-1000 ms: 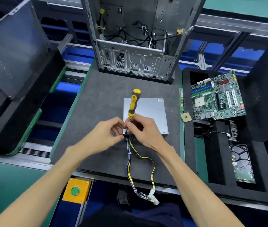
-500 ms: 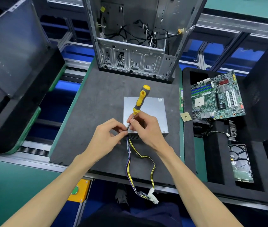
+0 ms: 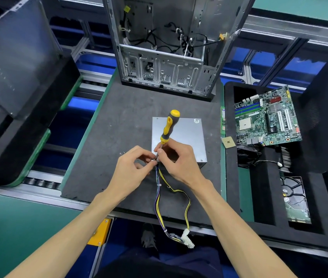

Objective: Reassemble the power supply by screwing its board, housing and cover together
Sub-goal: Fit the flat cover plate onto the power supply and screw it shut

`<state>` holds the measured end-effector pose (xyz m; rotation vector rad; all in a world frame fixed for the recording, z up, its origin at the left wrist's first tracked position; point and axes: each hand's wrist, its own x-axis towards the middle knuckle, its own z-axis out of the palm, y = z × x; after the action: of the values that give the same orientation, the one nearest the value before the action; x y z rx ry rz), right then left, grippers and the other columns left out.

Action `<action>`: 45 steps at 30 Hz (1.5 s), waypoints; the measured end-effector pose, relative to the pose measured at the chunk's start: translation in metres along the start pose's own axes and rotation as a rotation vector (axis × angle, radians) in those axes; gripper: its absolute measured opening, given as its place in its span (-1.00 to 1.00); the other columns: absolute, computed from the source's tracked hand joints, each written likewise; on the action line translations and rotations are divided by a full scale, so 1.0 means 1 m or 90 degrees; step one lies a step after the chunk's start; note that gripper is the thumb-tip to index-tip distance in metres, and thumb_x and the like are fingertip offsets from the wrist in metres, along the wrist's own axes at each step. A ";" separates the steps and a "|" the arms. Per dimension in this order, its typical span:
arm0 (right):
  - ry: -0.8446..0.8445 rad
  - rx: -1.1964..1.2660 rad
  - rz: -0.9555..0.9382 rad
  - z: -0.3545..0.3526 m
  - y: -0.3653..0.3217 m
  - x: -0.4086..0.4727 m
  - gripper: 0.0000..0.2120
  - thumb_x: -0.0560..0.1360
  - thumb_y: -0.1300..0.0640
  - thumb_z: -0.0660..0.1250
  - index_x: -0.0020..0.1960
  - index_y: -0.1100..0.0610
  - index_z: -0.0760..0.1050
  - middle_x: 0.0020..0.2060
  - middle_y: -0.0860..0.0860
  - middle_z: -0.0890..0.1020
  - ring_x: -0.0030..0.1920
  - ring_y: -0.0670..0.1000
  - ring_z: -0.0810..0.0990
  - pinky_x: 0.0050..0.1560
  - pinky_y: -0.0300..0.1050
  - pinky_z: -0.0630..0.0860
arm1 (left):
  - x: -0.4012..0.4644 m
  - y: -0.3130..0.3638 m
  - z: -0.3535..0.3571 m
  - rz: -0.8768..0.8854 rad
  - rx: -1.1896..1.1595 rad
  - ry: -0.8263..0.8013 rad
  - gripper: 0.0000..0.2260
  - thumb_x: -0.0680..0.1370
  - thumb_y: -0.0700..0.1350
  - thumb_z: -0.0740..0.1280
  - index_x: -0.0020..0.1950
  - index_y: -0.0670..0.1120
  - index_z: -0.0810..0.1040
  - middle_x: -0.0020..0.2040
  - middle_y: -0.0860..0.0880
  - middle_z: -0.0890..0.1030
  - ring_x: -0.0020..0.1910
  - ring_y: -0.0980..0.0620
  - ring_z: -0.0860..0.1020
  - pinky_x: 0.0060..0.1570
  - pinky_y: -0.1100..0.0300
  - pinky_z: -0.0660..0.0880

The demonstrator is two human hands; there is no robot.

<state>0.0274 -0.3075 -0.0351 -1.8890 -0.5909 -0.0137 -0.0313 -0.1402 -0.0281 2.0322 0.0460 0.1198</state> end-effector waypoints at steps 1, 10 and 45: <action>0.006 0.004 -0.006 0.001 0.000 -0.001 -0.94 0.58 0.15 0.33 -0.03 0.05 0.58 -0.23 -0.16 0.63 -0.22 -0.04 0.62 -0.15 -0.32 0.50 | 0.000 0.000 0.000 -0.001 -0.003 0.000 -0.89 0.51 -0.21 0.49 0.03 -0.10 0.67 -0.09 0.05 0.60 -0.14 0.02 0.63 -0.18 -0.04 0.66; 0.044 -0.025 -0.031 0.001 0.001 -0.008 -0.96 0.59 0.10 0.36 0.02 -0.03 0.57 -0.17 -0.21 0.66 -0.17 -0.10 0.66 -0.10 -0.18 0.61 | 0.001 0.000 0.000 -0.006 -0.002 0.006 -0.89 0.50 -0.19 0.50 0.01 -0.08 0.68 -0.12 0.06 0.62 -0.14 0.04 0.63 -0.18 -0.05 0.65; -0.148 -0.232 0.094 -0.014 -0.034 0.016 -0.67 0.59 -0.12 0.32 -0.19 0.10 0.42 -0.43 -0.06 0.49 -0.30 0.06 0.51 -0.27 -0.03 0.46 | 0.012 -0.006 -0.007 0.079 0.057 -0.039 -0.83 0.47 -0.23 0.48 -0.10 0.05 0.62 -0.15 0.10 0.58 -0.22 0.02 0.56 -0.28 0.32 0.48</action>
<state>0.0311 -0.3042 0.0042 -2.3047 -0.6355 0.2091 -0.0203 -0.1303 -0.0295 2.1274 -0.1151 0.1361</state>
